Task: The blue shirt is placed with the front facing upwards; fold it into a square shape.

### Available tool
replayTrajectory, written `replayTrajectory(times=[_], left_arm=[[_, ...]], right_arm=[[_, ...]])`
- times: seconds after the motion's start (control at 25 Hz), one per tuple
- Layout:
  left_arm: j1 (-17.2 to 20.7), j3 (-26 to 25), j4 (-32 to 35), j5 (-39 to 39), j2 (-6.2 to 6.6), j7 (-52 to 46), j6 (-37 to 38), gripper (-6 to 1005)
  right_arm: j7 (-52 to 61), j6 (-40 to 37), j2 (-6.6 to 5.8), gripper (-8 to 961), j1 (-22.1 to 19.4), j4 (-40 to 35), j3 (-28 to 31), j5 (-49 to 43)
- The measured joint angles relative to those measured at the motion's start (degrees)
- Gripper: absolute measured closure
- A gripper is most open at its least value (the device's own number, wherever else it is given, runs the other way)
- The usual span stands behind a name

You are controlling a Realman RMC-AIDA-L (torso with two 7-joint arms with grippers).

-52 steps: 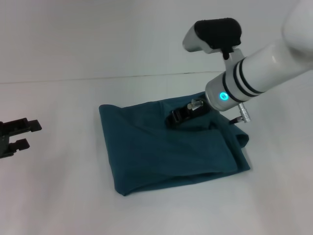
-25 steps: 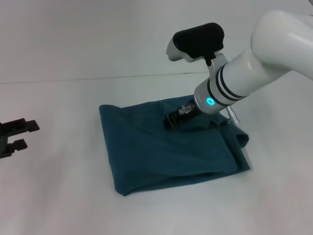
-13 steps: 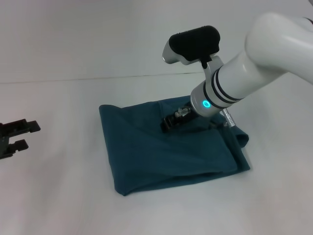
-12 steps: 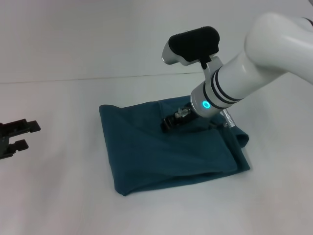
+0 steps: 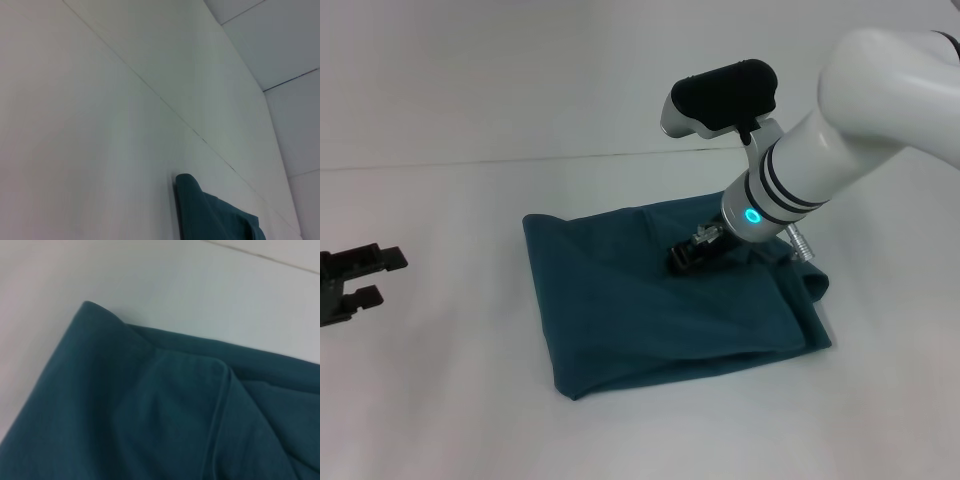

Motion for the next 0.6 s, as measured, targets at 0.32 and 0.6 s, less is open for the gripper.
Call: replayTrajectory(times=[0.32, 0.6], left_arm=[[-0.06, 0.06, 0.00, -0.06, -0.04, 0.00, 0.00, 242], [0.06, 0.00, -0.08, -0.06, 0.05, 0.00, -0.08, 242]], right_arm=[[-0.03, -0.55, 0.23, 742, -0.68, -2.48, 0.02, 0.10], [0.31, -1.05, 0.13, 901, -1.17, -3.44, 0.38, 0.12]])
